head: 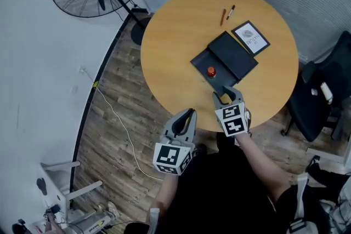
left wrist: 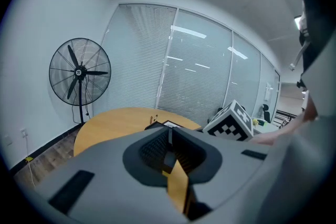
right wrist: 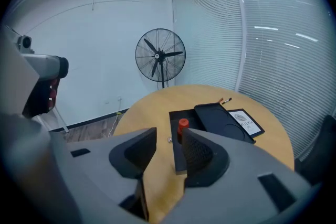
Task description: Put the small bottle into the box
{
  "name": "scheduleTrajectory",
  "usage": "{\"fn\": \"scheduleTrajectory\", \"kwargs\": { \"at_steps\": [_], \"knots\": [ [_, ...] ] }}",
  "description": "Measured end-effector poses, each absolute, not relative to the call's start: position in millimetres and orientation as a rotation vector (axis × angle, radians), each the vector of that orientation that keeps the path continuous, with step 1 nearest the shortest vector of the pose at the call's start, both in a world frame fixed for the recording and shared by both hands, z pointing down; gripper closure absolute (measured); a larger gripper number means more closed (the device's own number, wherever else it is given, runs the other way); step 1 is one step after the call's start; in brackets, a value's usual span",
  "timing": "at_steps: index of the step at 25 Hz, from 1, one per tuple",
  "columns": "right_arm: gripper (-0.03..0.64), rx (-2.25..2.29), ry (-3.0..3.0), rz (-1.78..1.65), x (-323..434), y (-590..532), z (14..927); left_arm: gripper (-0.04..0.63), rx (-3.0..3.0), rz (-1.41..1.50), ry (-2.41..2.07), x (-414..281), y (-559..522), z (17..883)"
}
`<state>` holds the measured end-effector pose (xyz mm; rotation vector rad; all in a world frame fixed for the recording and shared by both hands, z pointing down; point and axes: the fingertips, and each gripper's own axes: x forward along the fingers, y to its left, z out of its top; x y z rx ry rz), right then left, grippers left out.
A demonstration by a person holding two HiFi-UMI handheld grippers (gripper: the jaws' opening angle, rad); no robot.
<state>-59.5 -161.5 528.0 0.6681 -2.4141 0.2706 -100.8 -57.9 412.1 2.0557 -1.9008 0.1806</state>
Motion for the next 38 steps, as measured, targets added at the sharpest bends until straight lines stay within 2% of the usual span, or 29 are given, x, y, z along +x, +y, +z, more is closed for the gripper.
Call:
{"fn": "scheduleTrajectory", "kwargs": {
  "at_steps": [24, 38],
  "knots": [
    [0.606, 0.948, -2.499, 0.252, 0.6, -12.1, 453.9, 0.577, 2.263, 0.16, -1.726, -81.0, 56.7, 403.2],
    [0.609, 0.891, -2.666, 0.324, 30.8, 24.7, 411.6, 0.577, 2.313, 0.154, -1.701, -59.1, 63.1, 394.3]
  ]
}}
